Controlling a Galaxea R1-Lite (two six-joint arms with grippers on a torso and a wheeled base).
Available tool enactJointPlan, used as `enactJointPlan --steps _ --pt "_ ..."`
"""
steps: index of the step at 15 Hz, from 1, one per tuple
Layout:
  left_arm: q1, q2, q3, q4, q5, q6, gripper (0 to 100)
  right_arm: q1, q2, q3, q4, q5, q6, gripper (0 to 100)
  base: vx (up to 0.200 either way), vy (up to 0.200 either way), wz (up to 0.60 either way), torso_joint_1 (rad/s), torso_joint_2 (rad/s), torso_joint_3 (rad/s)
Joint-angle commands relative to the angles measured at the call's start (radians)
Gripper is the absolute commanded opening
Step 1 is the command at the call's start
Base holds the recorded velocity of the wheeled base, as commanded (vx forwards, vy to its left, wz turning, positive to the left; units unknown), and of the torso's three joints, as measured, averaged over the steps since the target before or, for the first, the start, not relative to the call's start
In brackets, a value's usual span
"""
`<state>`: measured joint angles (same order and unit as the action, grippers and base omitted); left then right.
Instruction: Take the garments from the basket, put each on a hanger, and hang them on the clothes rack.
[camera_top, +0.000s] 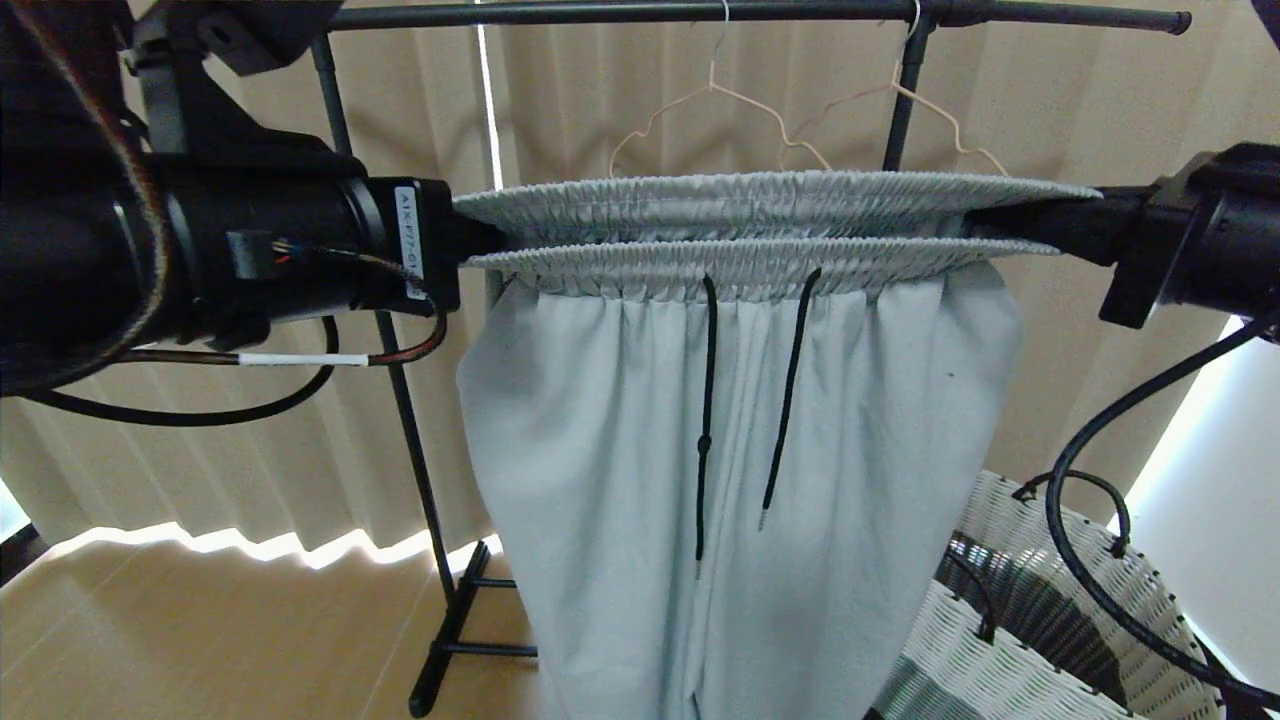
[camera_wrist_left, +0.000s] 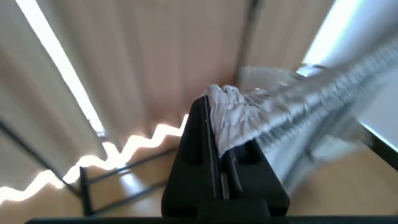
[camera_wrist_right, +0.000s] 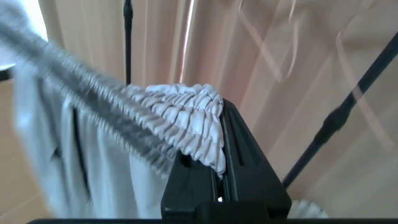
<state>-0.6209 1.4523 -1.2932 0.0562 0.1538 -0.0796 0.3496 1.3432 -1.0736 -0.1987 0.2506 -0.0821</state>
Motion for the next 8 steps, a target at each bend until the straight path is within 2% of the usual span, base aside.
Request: enactJointPlan --steps 1,4,6,8 --pt "0.013 0.056 0.015 -0.022 0.013 -0.002 0 0.002 -0.044 0.063 -0.005 0.001 -0.001 0 0.000 0.000 0.00 0.000 0.00 0.000" --pt "0.006 0.054 0.017 -0.038 0.015 0.001 0 0.009 -0.039 0.066 -0.002 0.004 -0.001 0 0.000 0.000 0.00 0.000 0.00 0.000" --pt "-0.002 0.054 0.028 -0.098 0.016 -0.002 0 0.034 -0.035 0.072 -0.008 0.002 -0.001 0 0.000 0.000 0.00 0.000 0.00 0.000" --pt "-0.003 0.051 0.034 -0.114 0.018 -0.002 0 0.037 -0.032 0.072 -0.008 0.002 -0.001 0 0.000 0.000 0.00 0.000 0.00 0.000"
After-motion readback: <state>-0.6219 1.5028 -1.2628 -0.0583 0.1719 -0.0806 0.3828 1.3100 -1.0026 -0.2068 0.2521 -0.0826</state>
